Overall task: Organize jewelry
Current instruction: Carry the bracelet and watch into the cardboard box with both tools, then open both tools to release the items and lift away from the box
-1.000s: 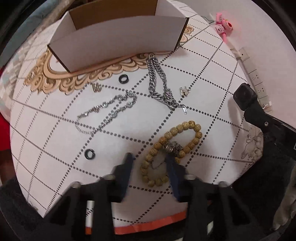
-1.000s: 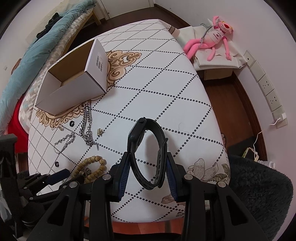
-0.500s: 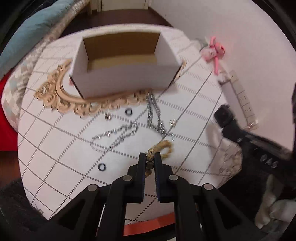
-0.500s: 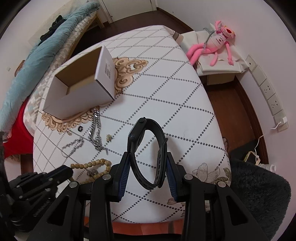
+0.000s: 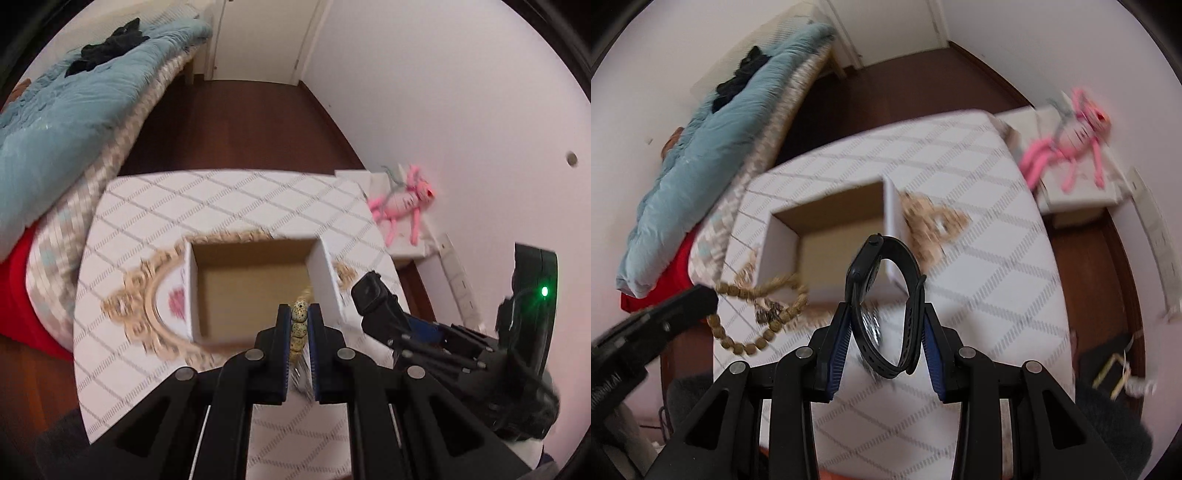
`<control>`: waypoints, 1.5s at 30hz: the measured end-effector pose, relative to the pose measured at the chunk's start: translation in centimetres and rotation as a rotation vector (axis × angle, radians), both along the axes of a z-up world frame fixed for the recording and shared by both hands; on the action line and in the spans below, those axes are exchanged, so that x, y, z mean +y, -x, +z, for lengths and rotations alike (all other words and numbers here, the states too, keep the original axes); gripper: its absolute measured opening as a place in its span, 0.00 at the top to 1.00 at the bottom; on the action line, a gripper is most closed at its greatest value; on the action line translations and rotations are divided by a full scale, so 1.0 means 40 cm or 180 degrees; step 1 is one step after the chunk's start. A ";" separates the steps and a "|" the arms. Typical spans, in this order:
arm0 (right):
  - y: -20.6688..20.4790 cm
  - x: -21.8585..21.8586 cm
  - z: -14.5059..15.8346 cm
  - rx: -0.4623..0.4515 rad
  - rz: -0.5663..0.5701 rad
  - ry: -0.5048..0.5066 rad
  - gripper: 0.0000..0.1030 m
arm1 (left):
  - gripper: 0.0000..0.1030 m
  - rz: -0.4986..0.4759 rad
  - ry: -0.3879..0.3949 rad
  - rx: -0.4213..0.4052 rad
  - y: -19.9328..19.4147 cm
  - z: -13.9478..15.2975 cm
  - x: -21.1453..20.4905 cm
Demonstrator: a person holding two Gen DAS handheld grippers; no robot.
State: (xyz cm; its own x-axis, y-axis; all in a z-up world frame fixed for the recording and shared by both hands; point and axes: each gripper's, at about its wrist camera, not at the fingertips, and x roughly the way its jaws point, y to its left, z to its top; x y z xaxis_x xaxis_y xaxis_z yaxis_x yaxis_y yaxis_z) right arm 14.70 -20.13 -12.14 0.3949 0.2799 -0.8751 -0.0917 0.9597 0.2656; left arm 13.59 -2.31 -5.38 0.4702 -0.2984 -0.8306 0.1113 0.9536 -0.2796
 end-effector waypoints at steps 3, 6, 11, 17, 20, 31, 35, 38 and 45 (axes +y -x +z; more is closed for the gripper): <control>-0.075 0.044 -0.009 0.0038 0.0104 0.0040 0.62 | 0.94 0.0060 0.0033 0.0112 -0.072 -0.032 0.026; -0.136 0.080 -0.033 0.0093 0.0194 0.0153 0.62 | 0.94 0.0114 0.0058 0.0244 -0.134 -0.073 0.054; -0.214 0.132 -0.092 0.0257 0.0349 0.0310 0.62 | 0.93 0.0252 0.0124 0.0523 -0.218 -0.140 0.096; -0.251 0.176 -0.144 0.0434 0.0490 0.0484 0.50 | 0.87 0.0459 0.0008 0.0741 -0.253 -0.161 0.126; -0.240 0.177 -0.123 0.0334 0.0456 0.0528 0.39 | 0.46 0.0499 -0.0247 0.0657 -0.238 -0.148 0.128; -0.150 0.122 -0.084 0.0099 0.0185 0.0962 0.01 | 0.00 0.0649 -0.0714 0.0384 -0.122 -0.202 0.164; -0.123 0.114 -0.112 0.0120 0.0161 0.0995 0.00 | 0.00 0.0626 -0.0800 0.0454 -0.093 -0.238 0.152; -0.111 0.107 -0.125 0.0126 0.0128 0.1011 0.00 | 0.00 0.0615 -0.0820 0.0461 -0.073 -0.245 0.143; -0.085 0.102 -0.109 0.0082 0.0118 0.0976 0.00 | 0.00 0.0620 -0.0806 0.0420 -0.040 -0.226 0.135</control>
State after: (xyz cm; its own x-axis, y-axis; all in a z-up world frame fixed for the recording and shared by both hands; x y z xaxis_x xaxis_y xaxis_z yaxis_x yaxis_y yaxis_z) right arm 18.09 -16.06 -16.50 0.3660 0.0151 -0.9305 -0.1250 0.9916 -0.0331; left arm 15.18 3.08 -14.44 0.3817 0.0098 -0.9242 -0.1009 0.9944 -0.0311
